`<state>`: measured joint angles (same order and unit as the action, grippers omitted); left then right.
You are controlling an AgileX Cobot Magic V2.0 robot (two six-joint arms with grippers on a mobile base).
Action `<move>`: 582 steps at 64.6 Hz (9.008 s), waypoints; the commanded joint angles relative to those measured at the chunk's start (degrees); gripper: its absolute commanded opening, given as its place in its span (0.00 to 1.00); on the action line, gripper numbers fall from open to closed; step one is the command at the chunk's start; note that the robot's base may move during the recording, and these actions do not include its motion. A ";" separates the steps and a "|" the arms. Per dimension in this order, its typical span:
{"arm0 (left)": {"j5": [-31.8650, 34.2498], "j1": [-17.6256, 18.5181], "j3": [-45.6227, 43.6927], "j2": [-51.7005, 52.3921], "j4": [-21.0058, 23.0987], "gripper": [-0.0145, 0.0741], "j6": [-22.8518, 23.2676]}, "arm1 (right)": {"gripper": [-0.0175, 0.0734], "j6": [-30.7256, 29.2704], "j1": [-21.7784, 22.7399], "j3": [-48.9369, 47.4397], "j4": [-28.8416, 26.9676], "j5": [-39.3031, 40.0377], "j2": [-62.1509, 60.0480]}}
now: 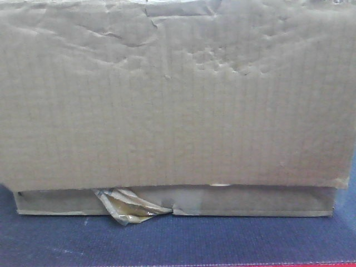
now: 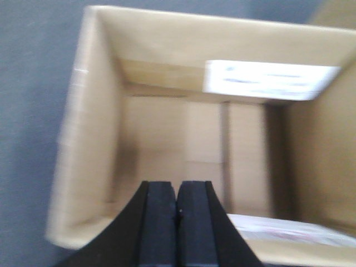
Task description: Stack two boxes on right shelf middle
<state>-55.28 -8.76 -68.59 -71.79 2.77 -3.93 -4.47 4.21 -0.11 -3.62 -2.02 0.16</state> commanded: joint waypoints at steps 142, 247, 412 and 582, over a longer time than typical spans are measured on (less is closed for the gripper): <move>-11.00 -3.75 -49.46 -17.20 -0.87 0.04 6.83 | 0.02 -0.13 0.19 0.11 0.11 1.14 -0.16; -6.37 40.43 -27.29 -26.16 -18.60 0.04 44.52 | 0.02 -0.13 0.19 0.11 0.11 1.14 -0.16; -14.68 30.79 -24.62 -23.98 -12.77 0.50 31.12 | 0.02 -0.13 0.19 0.11 0.11 4.69 -0.16; -14.68 30.44 -24.62 -24.11 -11.97 0.50 27.88 | 0.07 22.66 -21.01 -97.37 6.97 -67.95 90.23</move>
<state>-70.08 21.76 -93.05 -96.52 -9.59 23.89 17.38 -16.35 -96.89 2.11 -69.85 89.90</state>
